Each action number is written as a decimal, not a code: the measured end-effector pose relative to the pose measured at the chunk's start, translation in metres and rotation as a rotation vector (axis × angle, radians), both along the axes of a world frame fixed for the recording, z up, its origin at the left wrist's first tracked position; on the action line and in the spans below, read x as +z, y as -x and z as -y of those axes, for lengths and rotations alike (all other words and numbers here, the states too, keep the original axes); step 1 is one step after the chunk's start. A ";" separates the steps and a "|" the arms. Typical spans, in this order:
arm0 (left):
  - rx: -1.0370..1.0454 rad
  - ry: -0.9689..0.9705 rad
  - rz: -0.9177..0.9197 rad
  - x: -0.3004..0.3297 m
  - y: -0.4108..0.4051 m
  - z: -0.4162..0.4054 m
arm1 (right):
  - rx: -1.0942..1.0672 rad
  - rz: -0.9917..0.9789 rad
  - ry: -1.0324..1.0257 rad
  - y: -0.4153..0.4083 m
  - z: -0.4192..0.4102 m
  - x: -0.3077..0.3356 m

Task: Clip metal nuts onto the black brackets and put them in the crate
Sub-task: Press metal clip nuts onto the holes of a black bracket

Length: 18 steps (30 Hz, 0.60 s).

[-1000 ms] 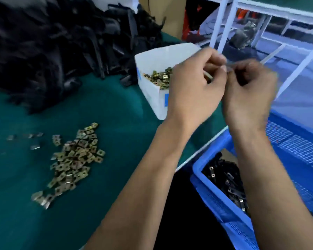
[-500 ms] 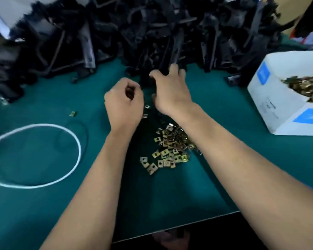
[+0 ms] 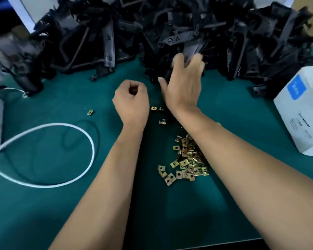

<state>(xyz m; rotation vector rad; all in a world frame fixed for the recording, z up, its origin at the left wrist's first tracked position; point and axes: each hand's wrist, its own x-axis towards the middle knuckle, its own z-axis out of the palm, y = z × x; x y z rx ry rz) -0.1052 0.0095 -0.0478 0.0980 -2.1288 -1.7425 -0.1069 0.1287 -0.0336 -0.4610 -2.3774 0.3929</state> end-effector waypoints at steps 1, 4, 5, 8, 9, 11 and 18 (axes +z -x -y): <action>0.003 -0.004 0.006 0.000 0.001 0.000 | -0.034 0.037 0.052 0.003 -0.003 0.001; 0.002 -0.010 0.017 -0.001 0.001 0.000 | 0.021 0.157 0.195 0.009 -0.010 0.001; -0.002 -0.016 0.023 -0.001 0.001 0.000 | 0.036 0.131 0.210 0.009 -0.012 0.001; -0.008 -0.042 0.046 -0.002 0.002 0.000 | 0.027 -0.046 0.353 0.005 -0.016 0.002; -0.014 -0.048 0.054 -0.002 0.003 0.000 | 0.039 -0.097 0.427 0.003 -0.017 0.004; -0.023 -0.060 0.067 -0.002 0.003 0.000 | 0.081 -0.162 0.554 -0.001 -0.019 0.008; -0.143 -0.365 0.055 0.007 0.002 0.006 | 0.289 -0.384 0.521 -0.038 -0.004 0.033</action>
